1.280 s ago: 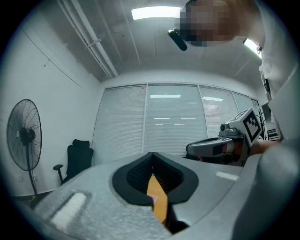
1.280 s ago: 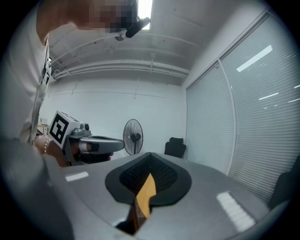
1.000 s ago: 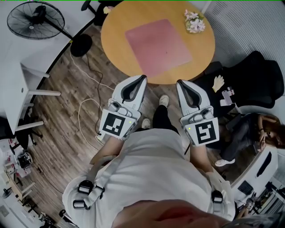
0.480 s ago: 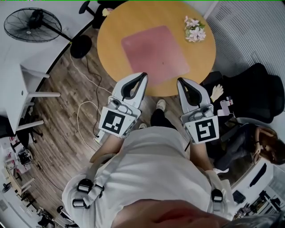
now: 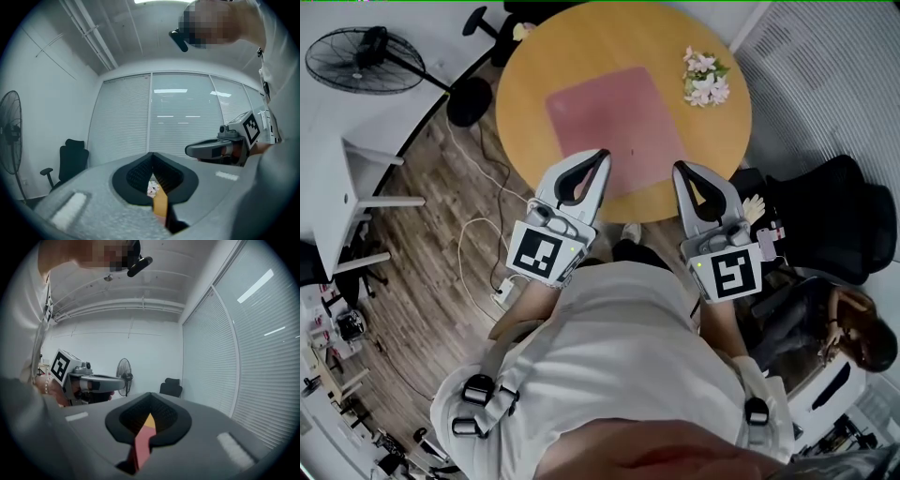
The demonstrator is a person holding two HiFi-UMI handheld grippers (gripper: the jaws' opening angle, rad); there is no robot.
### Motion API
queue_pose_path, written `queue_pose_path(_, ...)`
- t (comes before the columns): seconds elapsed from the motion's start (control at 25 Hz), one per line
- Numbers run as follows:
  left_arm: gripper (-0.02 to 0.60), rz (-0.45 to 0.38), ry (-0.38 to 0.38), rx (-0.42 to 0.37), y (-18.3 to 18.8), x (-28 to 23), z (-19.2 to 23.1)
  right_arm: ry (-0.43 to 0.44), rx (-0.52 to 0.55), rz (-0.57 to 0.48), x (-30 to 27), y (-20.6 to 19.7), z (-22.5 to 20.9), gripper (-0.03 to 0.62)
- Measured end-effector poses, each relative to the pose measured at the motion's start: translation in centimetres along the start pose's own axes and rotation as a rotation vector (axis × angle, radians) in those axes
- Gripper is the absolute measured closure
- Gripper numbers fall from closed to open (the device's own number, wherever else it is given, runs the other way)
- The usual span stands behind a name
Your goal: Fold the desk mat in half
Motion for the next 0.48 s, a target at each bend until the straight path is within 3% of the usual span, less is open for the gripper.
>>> queue_pose_path(0.48, 0.575, 0.029, -0.006, 0.010, -1.1, -4.4, 1.9, 0.012, -0.010, 0.007, -2.8, -1.9, -3.2, 0.589)
Point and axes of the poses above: the fingertips, and each gripper's own axes: x backward along the fingers, z to its left, y out of its top, the point moved 1 cm from there along x, backward along the fingers, and after that the axes turned 11 degrees about x, right-handed, at the moved point
